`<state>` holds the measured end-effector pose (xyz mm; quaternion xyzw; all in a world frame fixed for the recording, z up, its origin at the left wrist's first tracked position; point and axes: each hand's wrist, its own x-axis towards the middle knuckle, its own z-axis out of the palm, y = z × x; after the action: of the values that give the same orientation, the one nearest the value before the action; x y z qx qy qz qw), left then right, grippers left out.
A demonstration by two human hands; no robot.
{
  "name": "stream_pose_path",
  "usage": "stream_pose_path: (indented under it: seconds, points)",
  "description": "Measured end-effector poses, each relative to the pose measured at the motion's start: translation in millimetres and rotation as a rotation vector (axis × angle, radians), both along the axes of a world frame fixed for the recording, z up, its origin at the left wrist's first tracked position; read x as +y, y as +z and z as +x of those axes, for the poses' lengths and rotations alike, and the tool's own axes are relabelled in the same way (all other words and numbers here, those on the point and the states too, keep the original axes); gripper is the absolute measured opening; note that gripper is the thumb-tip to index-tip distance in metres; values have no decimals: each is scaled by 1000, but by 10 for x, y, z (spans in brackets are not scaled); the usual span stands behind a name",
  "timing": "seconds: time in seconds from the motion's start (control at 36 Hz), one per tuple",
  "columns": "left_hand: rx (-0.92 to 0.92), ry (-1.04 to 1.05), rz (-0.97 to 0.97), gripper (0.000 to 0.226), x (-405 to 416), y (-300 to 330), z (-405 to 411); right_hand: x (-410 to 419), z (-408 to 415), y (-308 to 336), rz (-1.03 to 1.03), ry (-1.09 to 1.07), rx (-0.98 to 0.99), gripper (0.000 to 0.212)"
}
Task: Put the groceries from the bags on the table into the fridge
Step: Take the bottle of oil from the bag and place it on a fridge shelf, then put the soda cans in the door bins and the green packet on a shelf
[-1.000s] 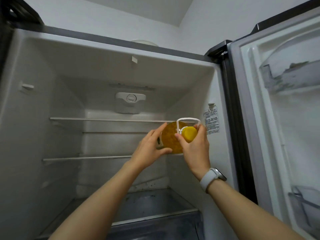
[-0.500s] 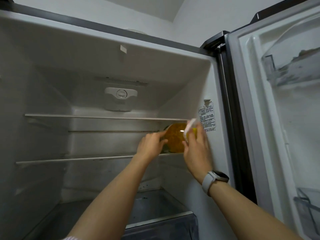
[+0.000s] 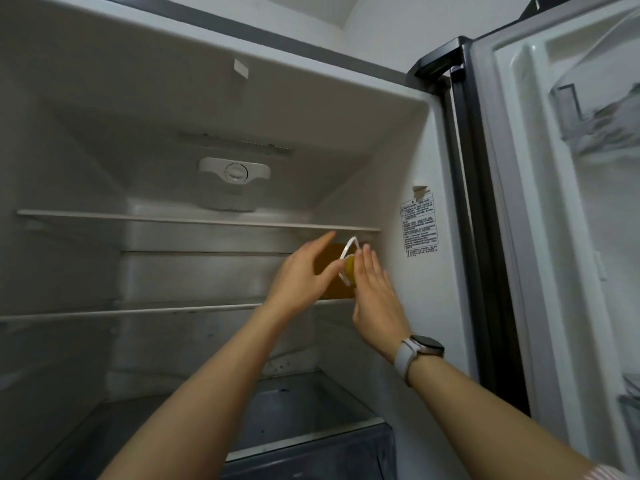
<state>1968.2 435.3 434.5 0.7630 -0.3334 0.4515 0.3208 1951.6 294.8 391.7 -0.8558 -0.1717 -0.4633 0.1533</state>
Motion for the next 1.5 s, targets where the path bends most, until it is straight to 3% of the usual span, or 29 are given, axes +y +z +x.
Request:
stream_pose_path:
  seconds: [0.08, 0.14, 0.28, 0.44, 0.56, 0.67, 0.75, 0.86, 1.0, 1.19, 1.39, 1.5]
  points:
    - [-366, 338, 287, 58, 24, -89, 41, -68, 16, -119, -31, -18, -27, 79]
    - [-453, 457, 391, 67, 27, -147, 82, -95, 40, -188, -49, -57, -45, 80]
    - [-218, 640, 455, 69, 7, -171, 112, -79, 62, -199, -33, -135, -42, 81]
    - [75, 679, 518, 84, -100, -222, 219, -121, 52, -123, -63, -158, 52, 74]
    - [57, 648, 512, 83, -136, -231, 123, -130, -3, -60, -80, -137, 127, 73]
    - [44, 592, 442, 78, -65, -229, -109, -114, -149, -31, 66, -13, 174, 66]
    - [-54, 637, 364, 69, 35, -314, -390, -108, -325, -76, 201, 30, 133, 54]
    - [-42, 695, 312, 60, 164, -552, -826, -18, -653, -238, 206, 67, 73, 45]
    - [43, 779, 284, 53, 317, -1155, -1492, 107, -1202, -771, 77, 141, 156, 45]
    - [135, 901, 249, 47, 537, -2554, -2713, 296, -2083, -1975, -19, 411, 352, 41]
    - [440, 1079, 173, 42, 810, -3862, -4537, 594, -3336, -3082, -268, 648, 687, 39]
    - [681, 1216, 156, 36, 968, -4547, -5667, 933, -4018, -3694, -394, 740, 783, 37]
